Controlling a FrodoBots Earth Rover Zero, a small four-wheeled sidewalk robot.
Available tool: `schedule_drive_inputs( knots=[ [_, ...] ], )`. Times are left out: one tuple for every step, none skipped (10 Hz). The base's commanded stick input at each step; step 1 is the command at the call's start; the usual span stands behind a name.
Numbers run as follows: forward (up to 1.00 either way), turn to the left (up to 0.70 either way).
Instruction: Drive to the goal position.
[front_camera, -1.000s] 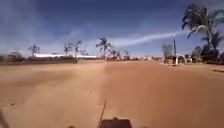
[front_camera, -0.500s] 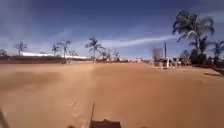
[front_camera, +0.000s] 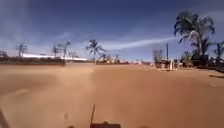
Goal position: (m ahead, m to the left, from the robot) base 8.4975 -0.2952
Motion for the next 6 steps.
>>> schedule_drive_inputs(
  knots=[
    [0.70,0.00],
    [0.70,0.00],
    [0.70,0.00],
    [0.70,0.00],
    [0.70,0.00],
    [0.70,0.00]
  ],
)
